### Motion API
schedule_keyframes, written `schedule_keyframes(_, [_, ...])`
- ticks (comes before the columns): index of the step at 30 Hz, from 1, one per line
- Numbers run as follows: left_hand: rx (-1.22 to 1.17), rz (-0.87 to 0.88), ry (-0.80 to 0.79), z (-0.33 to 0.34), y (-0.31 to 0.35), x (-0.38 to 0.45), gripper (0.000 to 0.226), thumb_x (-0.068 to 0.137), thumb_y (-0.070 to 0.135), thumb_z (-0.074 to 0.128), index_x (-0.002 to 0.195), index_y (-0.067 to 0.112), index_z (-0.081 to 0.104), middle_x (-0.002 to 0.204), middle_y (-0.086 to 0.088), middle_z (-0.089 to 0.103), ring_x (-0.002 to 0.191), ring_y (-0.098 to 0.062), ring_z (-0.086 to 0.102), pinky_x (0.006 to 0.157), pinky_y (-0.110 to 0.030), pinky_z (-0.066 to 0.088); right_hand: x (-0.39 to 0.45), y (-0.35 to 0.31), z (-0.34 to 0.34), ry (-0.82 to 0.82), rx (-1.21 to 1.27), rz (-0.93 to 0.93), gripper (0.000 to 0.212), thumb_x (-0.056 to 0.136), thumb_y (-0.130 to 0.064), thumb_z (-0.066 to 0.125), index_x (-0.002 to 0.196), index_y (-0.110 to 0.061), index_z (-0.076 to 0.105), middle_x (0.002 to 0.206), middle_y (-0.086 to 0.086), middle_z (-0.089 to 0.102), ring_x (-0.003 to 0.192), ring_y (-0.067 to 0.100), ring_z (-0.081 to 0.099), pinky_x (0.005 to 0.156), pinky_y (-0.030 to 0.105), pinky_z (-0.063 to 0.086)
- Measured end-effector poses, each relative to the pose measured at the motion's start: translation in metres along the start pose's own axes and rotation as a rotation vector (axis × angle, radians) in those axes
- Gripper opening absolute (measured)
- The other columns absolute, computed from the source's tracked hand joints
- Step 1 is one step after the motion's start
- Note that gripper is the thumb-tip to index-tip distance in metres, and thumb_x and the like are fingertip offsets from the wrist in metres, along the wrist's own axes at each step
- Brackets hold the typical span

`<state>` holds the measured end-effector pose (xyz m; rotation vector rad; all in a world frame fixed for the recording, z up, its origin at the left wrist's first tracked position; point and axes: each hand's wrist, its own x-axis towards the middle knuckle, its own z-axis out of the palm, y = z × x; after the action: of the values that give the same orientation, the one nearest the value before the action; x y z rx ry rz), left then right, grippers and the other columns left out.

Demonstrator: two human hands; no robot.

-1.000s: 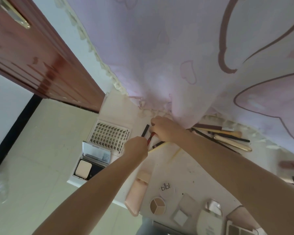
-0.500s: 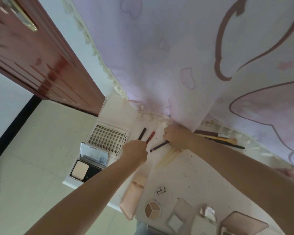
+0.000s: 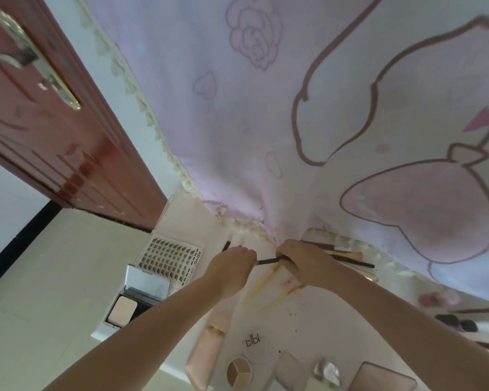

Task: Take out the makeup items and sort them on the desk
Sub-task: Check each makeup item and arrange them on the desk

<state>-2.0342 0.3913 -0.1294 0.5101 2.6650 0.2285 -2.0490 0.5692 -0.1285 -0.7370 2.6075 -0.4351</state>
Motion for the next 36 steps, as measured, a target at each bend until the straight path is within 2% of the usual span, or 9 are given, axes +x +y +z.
schedule_keyframes(4, [-0.078, 0.081, 0.130, -0.032, 0.007, -0.011, 0.028, 0.099, 0.014, 0.028, 0.111, 0.004, 0.052, 0.107, -0.007, 0.056, 0.102, -0.023, 0.051, 0.083, -0.024, 0.034, -0.045, 0.011, -0.031, 0.163, 0.086, 0.049, 0.024, 0.094, -0.018, 0.046, 0.108, -0.011, 0.063, 0.100, 0.007, 0.063, 0.093, 0.018, 0.057, 0.079, 0.019, 0.040])
schedule_keyframes(6, [-0.096, 0.142, 0.153, -0.049, 0.018, -0.018, 0.029, 0.100, 0.016, 0.028, 0.107, 0.003, 0.052, 0.095, -0.002, 0.050, 0.093, -0.020, 0.048, 0.074, -0.019, 0.029, -0.067, 0.012, -0.047, 0.318, 0.083, 0.015, 0.021, 0.090, -0.013, 0.051, 0.097, -0.008, 0.070, 0.084, 0.008, 0.068, 0.076, 0.006, 0.054, 0.072, 0.001, 0.037])
schedule_keyframes(9, [-0.125, 0.274, 0.190, -0.067, 0.046, -0.028, 0.028, 0.099, 0.023, 0.032, 0.104, 0.007, 0.055, 0.087, 0.005, 0.045, 0.081, -0.011, 0.043, 0.071, -0.017, 0.029, -0.094, 0.004, -0.063, 0.448, 0.033, -0.044, 0.027, 0.080, -0.020, 0.047, 0.079, -0.006, 0.070, 0.060, 0.002, 0.064, 0.074, 0.010, 0.048, 0.068, -0.016, 0.021])
schedule_keyframes(15, [-0.050, 0.400, 0.289, -0.088, 0.091, -0.040, 0.030, 0.100, 0.028, 0.029, 0.113, 0.014, 0.052, 0.097, 0.006, 0.049, 0.083, -0.007, 0.039, 0.072, -0.011, 0.027, -0.141, 0.002, -0.084, 0.550, -0.041, -0.045, 0.035, 0.082, -0.032, 0.038, 0.073, -0.013, 0.065, 0.055, -0.018, 0.048, 0.046, -0.003, 0.037, 0.053, -0.001, 0.026])
schedule_keyframes(17, [-0.020, 0.431, 0.296, -0.098, 0.104, -0.038, 0.031, 0.100, 0.029, 0.028, 0.115, 0.015, 0.052, 0.108, 0.002, 0.056, 0.093, -0.011, 0.049, 0.082, -0.016, 0.036, -0.152, 0.001, -0.093, 0.569, -0.112, -0.051, 0.032, 0.082, -0.029, 0.039, 0.069, -0.014, 0.064, 0.053, -0.014, 0.051, 0.046, -0.003, 0.045, 0.046, 0.003, 0.029])
schedule_keyframes(20, [0.036, 0.463, 0.302, -0.112, 0.115, -0.036, 0.032, 0.100, 0.029, 0.029, 0.116, 0.015, 0.053, 0.112, 0.001, 0.059, 0.103, -0.015, 0.055, 0.089, -0.022, 0.040, -0.164, 0.000, -0.105, 0.633, -0.163, -0.082, 0.029, 0.082, -0.022, 0.043, 0.070, -0.009, 0.067, 0.057, -0.003, 0.061, 0.060, 0.007, 0.050, 0.060, 0.010, 0.038])
schedule_keyframes(28, [0.059, 0.511, 0.270, -0.123, 0.116, -0.022, 0.032, 0.099, 0.026, 0.031, 0.112, 0.011, 0.057, 0.105, -0.003, 0.062, 0.085, -0.010, 0.050, 0.072, -0.012, 0.029, -0.167, 0.010, -0.101, 0.763, -0.181, -0.058, 0.030, 0.082, -0.020, 0.045, 0.071, -0.003, 0.068, 0.056, 0.003, 0.062, 0.064, 0.011, 0.047, 0.066, 0.015, 0.041])
schedule_keyframes(33, [0.033, 0.520, 0.187, -0.116, 0.119, -0.021, 0.032, 0.100, 0.024, 0.032, 0.111, 0.008, 0.057, 0.095, -0.003, 0.058, 0.081, -0.007, 0.045, 0.064, -0.010, 0.033, -0.166, 0.008, -0.095, 0.658, -0.135, -0.065, 0.030, 0.083, -0.020, 0.046, 0.071, -0.004, 0.068, 0.057, 0.001, 0.062, 0.050, 0.010, 0.055, 0.060, 0.015, 0.043])
schedule_keyframes(36, [0.039, 0.394, 0.213, -0.126, 0.096, -0.022, 0.030, 0.099, 0.022, 0.033, 0.110, 0.007, 0.057, 0.089, 0.004, 0.051, 0.080, -0.008, 0.045, 0.061, -0.010, 0.034, -0.182, 0.023, -0.101, 0.670, -0.163, 0.086, 0.027, 0.086, -0.016, 0.048, 0.077, -0.003, 0.070, 0.060, -0.002, 0.057, 0.054, 0.014, 0.058, 0.050, 0.009, 0.033])
